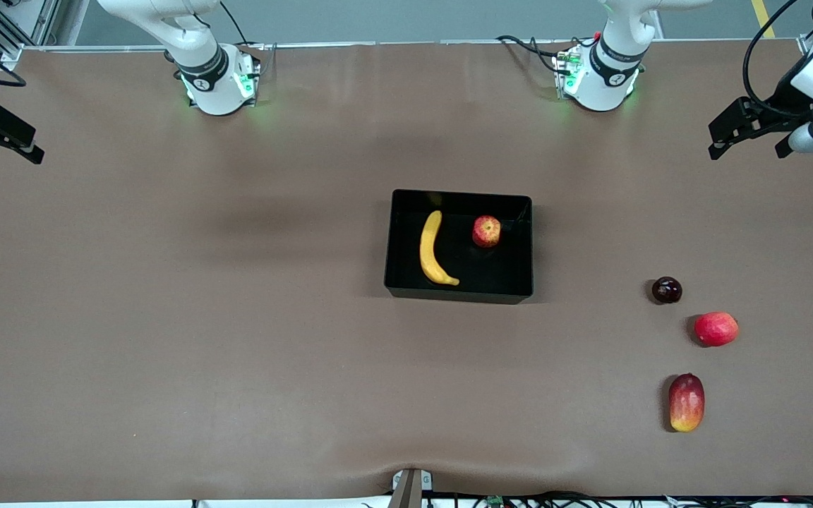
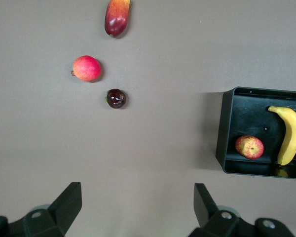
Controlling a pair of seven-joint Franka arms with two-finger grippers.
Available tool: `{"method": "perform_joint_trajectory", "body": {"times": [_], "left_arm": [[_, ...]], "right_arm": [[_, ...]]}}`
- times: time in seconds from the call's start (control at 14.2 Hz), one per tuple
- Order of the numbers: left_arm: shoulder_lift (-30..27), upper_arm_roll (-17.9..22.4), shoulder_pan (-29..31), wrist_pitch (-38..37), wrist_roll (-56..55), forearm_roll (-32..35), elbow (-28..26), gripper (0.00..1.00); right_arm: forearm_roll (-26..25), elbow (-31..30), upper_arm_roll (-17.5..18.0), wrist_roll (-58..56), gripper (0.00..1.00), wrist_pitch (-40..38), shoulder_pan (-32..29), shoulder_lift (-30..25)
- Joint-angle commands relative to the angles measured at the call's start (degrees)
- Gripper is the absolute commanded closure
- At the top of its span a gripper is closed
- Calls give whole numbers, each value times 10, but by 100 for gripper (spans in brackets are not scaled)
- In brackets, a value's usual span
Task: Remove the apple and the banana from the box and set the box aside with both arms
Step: 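Move the left gripper toward the apple inside the black tray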
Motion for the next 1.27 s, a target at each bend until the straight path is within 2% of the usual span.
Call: {"method": "perform_joint_trajectory", "body": {"times": [0.0,0.14,0.35,0.56,0.78,0.85,0.99,1.2], "left_arm": [[4,1,3,-6,11,-10,12,0],[5,1,2,-6,6,-7,13,0],[37,-8,-8,-8,-1,-1,22,0],[78,-47,-8,-29,-8,11,38,0],[123,-123,-11,-26,-125,13,35,0],[145,-156,-15,-19,-162,13,35,0],[184,-189,-29,26,-225,15,30,0],[234,-192,-81,109,-303,17,8,0]], "right_arm": [[8,9,0,0,0,-5,-1,3],[8,9,-1,0,0,-5,-1,3],[8,9,0,0,0,-5,-2,3],[8,9,0,0,0,-4,-2,3],[8,9,0,0,0,-5,-3,3],[8,9,-1,0,0,-4,-3,3],[8,9,0,0,0,-5,-3,3],[8,9,-1,0,0,-5,-3,3]]}}
